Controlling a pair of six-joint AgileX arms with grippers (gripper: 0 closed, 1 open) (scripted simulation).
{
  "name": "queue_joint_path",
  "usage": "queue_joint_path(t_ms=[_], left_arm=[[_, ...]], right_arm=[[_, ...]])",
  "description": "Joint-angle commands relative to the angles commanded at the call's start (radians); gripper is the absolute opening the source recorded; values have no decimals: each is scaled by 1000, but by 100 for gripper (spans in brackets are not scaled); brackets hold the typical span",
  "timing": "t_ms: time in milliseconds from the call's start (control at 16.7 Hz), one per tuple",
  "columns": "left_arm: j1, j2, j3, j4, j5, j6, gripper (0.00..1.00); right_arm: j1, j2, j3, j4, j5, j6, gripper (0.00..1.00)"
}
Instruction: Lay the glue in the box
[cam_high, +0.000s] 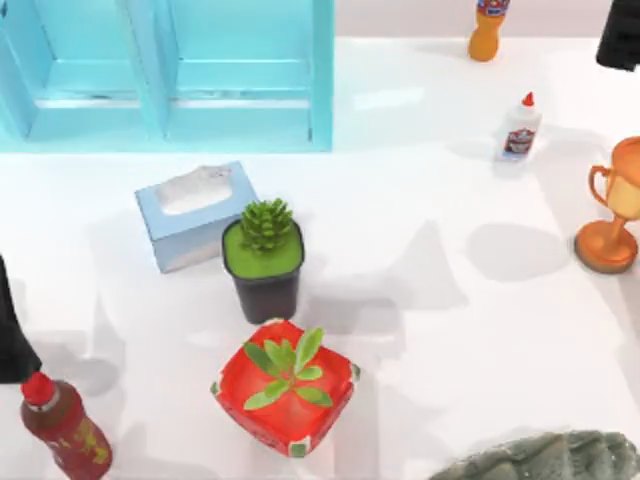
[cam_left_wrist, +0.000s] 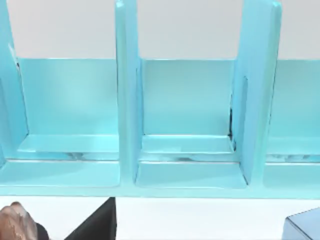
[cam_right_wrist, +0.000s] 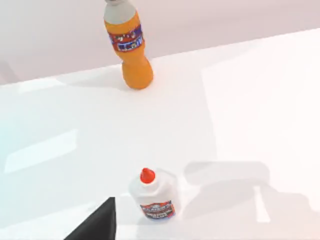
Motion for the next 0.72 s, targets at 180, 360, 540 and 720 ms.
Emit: queue_joint_path(t_ms=[180, 360, 540, 720], left_arm=[[0, 0, 0, 0, 0, 0, 100], [0, 0, 0, 0, 0, 0, 100], [0, 0, 0, 0, 0, 0, 100], [0, 0, 0, 0, 0, 0, 100]], right_arm=[[33, 254, 145, -25, 26, -20, 100], [69, 452, 242, -43, 36, -43, 100], [94, 559, 280, -56, 38, -58, 100], [99, 579, 282, -60, 38, -61, 100]])
